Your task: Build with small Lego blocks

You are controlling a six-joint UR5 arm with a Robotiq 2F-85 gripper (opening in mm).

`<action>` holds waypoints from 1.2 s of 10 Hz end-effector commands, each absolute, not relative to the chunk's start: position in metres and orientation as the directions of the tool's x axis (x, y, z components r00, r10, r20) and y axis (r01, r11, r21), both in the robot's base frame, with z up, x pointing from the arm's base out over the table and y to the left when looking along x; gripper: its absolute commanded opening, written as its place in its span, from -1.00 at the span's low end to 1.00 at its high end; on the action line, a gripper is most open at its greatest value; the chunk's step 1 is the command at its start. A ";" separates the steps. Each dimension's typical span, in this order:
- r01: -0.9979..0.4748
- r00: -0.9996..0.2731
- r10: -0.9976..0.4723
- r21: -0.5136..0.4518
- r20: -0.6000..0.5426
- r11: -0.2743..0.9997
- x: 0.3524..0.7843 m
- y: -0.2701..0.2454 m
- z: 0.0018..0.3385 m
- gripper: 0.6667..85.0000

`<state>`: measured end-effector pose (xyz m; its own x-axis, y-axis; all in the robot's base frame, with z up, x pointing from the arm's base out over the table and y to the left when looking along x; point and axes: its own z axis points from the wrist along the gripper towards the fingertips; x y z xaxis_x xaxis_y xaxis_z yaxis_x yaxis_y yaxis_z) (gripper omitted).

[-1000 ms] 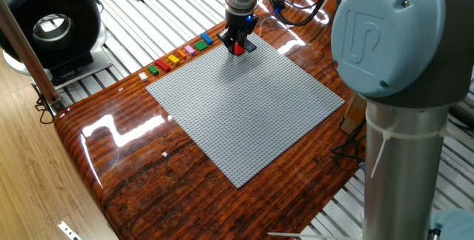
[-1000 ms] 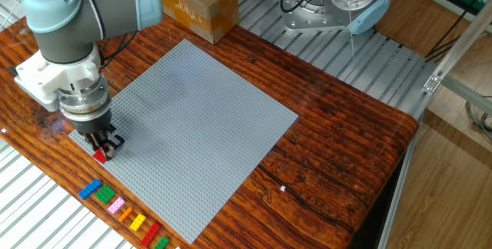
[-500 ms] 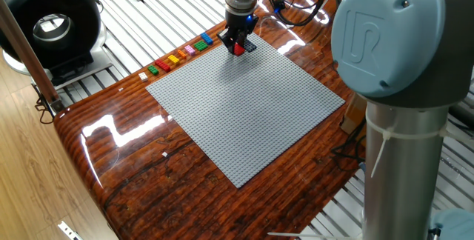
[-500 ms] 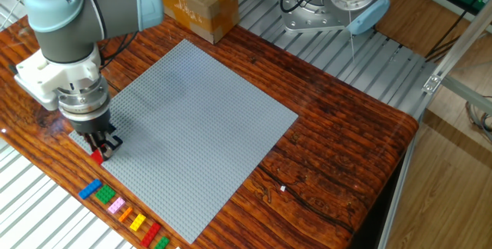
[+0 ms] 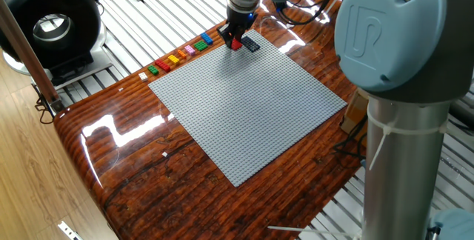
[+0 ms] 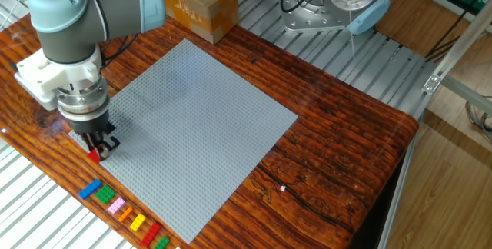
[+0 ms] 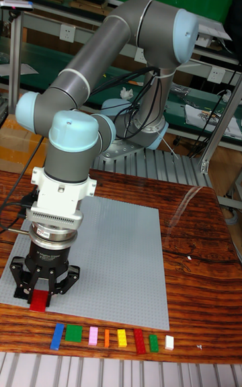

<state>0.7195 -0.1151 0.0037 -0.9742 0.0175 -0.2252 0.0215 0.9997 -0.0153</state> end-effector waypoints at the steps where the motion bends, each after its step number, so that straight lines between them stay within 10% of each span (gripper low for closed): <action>1: 0.061 -0.972 0.058 -0.009 -0.228 0.998 0.720 -0.117 0.005 -0.30; 12: 0.148 -0.980 0.143 -0.030 -0.137 0.989 0.701 -0.117 0.008 -0.64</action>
<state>0.7040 -0.1176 0.0061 -0.9807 0.1238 -0.1514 0.1307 0.9907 -0.0367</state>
